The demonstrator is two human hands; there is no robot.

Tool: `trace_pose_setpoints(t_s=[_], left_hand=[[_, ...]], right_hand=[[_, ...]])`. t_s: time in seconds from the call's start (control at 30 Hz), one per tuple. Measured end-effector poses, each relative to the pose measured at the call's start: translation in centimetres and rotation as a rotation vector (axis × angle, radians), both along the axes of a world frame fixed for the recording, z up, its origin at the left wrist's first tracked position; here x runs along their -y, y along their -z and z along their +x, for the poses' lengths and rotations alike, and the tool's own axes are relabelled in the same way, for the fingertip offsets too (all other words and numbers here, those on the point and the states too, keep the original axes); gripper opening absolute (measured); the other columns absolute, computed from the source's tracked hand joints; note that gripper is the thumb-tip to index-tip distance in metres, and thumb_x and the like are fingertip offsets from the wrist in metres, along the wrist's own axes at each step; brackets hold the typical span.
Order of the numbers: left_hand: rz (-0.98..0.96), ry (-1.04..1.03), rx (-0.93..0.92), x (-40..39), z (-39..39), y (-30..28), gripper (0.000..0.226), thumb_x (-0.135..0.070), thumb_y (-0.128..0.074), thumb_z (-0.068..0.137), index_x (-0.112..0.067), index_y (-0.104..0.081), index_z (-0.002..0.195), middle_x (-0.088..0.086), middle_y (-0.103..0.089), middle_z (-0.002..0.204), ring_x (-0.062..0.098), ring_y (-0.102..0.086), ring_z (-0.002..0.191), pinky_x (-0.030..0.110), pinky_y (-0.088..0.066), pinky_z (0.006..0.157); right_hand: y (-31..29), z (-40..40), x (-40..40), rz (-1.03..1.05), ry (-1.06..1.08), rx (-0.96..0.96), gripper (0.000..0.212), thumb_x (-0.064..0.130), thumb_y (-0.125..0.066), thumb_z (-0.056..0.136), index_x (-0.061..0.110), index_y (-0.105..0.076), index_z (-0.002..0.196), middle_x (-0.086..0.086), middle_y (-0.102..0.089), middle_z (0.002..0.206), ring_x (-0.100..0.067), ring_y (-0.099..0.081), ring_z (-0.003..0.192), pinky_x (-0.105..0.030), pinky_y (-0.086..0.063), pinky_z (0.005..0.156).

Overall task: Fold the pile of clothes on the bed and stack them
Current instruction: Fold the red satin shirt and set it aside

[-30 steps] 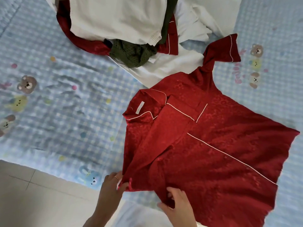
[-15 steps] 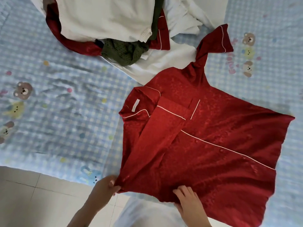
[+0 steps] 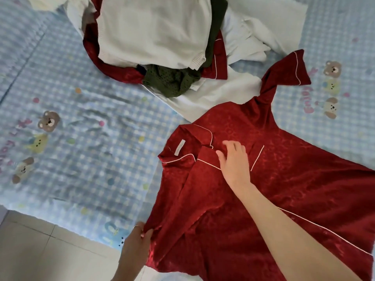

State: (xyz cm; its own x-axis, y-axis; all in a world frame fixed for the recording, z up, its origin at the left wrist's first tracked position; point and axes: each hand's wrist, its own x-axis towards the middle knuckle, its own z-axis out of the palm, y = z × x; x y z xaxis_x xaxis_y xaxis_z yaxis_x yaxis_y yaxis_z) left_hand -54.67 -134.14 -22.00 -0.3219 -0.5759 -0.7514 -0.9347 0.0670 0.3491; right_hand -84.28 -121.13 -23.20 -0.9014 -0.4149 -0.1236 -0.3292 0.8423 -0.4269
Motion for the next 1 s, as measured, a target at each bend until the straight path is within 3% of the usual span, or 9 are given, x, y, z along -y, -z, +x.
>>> trace_pose_setpoints(t_s=[0.07, 0.2, 0.33, 0.47, 0.63, 0.73, 0.87, 0.93, 1.0], left_hand=[[-0.053, -0.062, 0.025, 0.2, 0.5, -0.1, 0.021, -0.006, -0.067, 0.083, -0.011, -0.064, 0.103, 0.012, -0.069, 0.087, 0.034, -0.066, 0.091, 0.037, -0.045, 0.083], [-0.082, -0.24, 0.019, 0.8, -1.3, 0.3, 0.027, -0.01, -0.075, 0.076, -0.027, -0.056, 0.068, 0.012, -0.065, 0.07, 0.033, -0.066, 0.078, 0.038, -0.046, 0.074], [-0.05, -0.187, -0.112, 1.9, -6.4, 2.0, 0.024, -0.024, -0.07, 0.083, -0.016, -0.062, 0.104, 0.006, -0.068, 0.092, 0.024, -0.063, 0.092, 0.03, -0.045, 0.081], [-0.235, -0.276, -0.178, 3.5, -9.1, 2.7, 0.011, -0.018, -0.062, 0.089, -0.011, -0.061, 0.097, 0.008, -0.068, 0.084, 0.031, -0.063, 0.086, 0.038, -0.049, 0.079], [-0.338, -0.271, -0.196, 5.8, -9.8, 2.6, 0.02, -0.022, -0.064, 0.087, -0.008, -0.058, 0.099, 0.006, -0.063, 0.092, 0.028, -0.06, 0.083, 0.041, -0.049, 0.077], [-0.504, -0.087, -0.337, 3.5, -6.5, 1.0, 0.015, -0.029, -0.059, 0.09, -0.013, -0.058, 0.091, -0.002, -0.056, 0.085, 0.021, -0.055, 0.077, 0.039, -0.047, 0.071], [-0.32, 0.158, -0.173, -0.6, -1.7, -0.4, 0.072, -0.078, -0.034, 0.077, -0.017, -0.066, 0.099, -0.004, -0.064, 0.094, 0.018, -0.054, 0.086, 0.035, -0.042, 0.075], [-0.22, 0.159, -0.111, -0.8, -0.6, 0.0, 0.067, -0.068, -0.059, 0.068, -0.013, -0.066, 0.105, -0.001, -0.064, 0.105, 0.027, -0.057, 0.093, 0.041, -0.043, 0.079], [-0.133, 0.084, -0.113, -0.2, -0.4, 0.2, 0.042, -0.03, -0.081, 0.067, -0.013, -0.066, 0.102, -0.001, -0.062, 0.103, 0.03, -0.055, 0.098, 0.04, -0.042, 0.084]], right_hand=[[0.5, -2.7, 3.1, 0.057, -0.172, -0.064, 0.033, 0.022, -0.051, 0.095, 0.012, -0.052, 0.126, -0.006, -0.053, 0.13, -0.025, -0.049, 0.112, -0.039, -0.043, 0.091], [1.9, -8.3, 9.0, 0.239, -0.449, -0.043, 0.05, -0.001, -0.048, 0.088, 0.013, -0.044, 0.135, -0.007, -0.036, 0.147, -0.029, -0.044, 0.121, -0.042, -0.042, 0.095], [3.0, -12.1, 11.1, 0.425, -0.588, 0.085, 0.019, 0.009, -0.053, 0.09, 0.009, -0.057, 0.109, -0.011, -0.054, 0.115, -0.03, -0.056, 0.1, -0.039, -0.047, 0.08], [2.6, -15.4, 11.5, 0.194, -0.453, -0.024, 0.008, 0.013, -0.057, 0.09, 0.006, -0.058, 0.091, -0.014, -0.057, 0.092, -0.032, -0.057, 0.084, -0.039, -0.044, 0.074], [2.1, -16.4, 11.8, 0.067, -0.35, 0.047, 0.023, 0.01, -0.058, 0.09, 0.004, -0.059, 0.111, -0.017, -0.055, 0.109, -0.033, -0.058, 0.094, -0.041, -0.045, 0.085], [1.4, -11.7, 7.4, 0.01, -0.257, 0.033, 0.021, 0.026, -0.057, 0.092, 0.013, -0.058, 0.108, -0.006, -0.06, 0.099, -0.027, -0.06, 0.089, -0.041, -0.049, 0.078], [1.1, -5.0, 0.2, 0.298, -0.257, 0.227, 0.046, 0.044, -0.061, 0.086, 0.011, -0.055, 0.117, -0.008, -0.059, 0.105, -0.03, -0.054, 0.102, -0.046, -0.047, 0.086], [0.9, -4.2, -1.0, 0.335, -0.274, 0.269, 0.041, 0.036, -0.064, 0.086, 0.004, -0.056, 0.111, -0.012, -0.058, 0.101, -0.034, -0.054, 0.101, -0.044, -0.044, 0.088], [0.0, -4.8, -1.3, 0.216, -0.241, 0.306, 0.029, 0.027, -0.062, 0.089, 0.001, -0.059, 0.1, -0.013, -0.057, 0.093, -0.037, -0.056, 0.096, -0.038, -0.039, 0.084]])
